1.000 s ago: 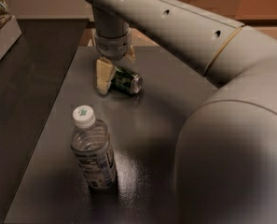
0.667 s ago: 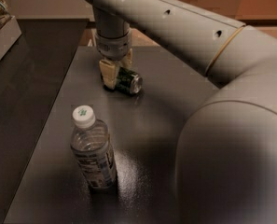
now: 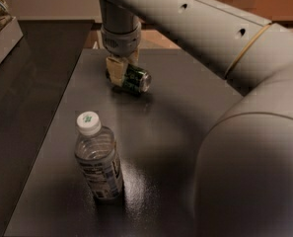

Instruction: Place green can upright

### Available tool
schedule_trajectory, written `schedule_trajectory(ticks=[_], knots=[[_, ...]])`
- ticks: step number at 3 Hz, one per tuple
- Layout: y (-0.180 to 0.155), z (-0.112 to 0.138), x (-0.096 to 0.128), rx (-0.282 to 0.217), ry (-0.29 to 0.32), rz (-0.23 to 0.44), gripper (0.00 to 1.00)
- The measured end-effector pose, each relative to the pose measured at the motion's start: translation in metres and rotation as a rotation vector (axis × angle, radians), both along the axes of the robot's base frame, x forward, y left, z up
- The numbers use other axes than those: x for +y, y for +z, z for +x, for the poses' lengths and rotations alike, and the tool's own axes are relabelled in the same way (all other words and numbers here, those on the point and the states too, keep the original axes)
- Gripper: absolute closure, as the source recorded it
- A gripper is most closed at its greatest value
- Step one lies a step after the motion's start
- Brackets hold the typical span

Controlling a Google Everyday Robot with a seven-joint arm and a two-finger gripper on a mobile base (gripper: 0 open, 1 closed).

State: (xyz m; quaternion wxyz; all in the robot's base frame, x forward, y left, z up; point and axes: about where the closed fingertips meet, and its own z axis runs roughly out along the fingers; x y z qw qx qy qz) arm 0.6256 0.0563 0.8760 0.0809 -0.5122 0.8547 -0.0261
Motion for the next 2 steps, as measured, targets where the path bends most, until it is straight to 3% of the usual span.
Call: schedule_trajectory(ticks=[1,2], knots=[[0.021,0.000,0.005,-0.030,0.065,0.068,1.00],[0.045,-0.004,0.010,-0.073,0.149,0.199,1.00]])
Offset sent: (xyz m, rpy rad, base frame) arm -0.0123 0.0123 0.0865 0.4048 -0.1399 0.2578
